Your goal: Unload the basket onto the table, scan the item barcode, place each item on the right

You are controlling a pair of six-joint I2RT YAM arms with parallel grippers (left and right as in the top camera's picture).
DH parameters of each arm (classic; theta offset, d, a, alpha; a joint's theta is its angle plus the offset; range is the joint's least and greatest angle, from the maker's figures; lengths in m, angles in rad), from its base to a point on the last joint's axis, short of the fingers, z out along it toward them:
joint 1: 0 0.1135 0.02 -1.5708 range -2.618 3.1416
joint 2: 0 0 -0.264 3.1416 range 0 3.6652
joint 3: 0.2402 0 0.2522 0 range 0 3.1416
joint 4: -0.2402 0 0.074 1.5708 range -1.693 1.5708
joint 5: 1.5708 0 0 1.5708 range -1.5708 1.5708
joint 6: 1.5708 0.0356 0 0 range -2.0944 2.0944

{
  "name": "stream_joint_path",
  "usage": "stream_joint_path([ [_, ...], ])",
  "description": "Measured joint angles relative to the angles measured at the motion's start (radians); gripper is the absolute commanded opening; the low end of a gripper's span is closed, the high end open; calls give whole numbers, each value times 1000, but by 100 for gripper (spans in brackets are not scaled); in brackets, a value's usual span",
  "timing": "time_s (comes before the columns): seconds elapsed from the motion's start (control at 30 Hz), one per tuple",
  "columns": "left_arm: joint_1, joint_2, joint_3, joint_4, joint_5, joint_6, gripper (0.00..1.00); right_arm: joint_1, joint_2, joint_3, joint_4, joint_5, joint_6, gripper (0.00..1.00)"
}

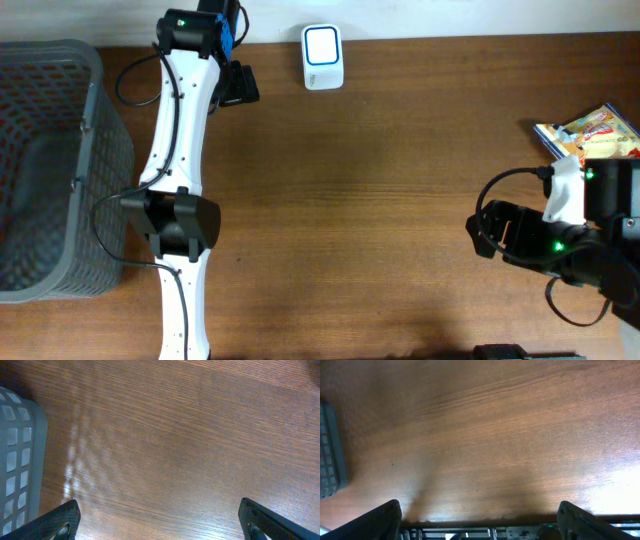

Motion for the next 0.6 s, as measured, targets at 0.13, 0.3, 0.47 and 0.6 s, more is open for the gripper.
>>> stream_joint_path([
  [0.13, 0, 0, 0, 0, 0, 0, 99, 0, 84, 0, 0, 1, -4, 98],
  [0.3, 1, 0, 0, 0, 0, 0, 99, 1, 177, -25, 48, 0, -25, 98],
  [0.47, 1, 0, 0, -1, 0, 0, 99, 1, 55, -348, 428, -16, -47, 98],
  [0.6, 1, 0, 0, 1, 2, 0, 99, 5, -279, -730, 875, -168, -164, 98],
])
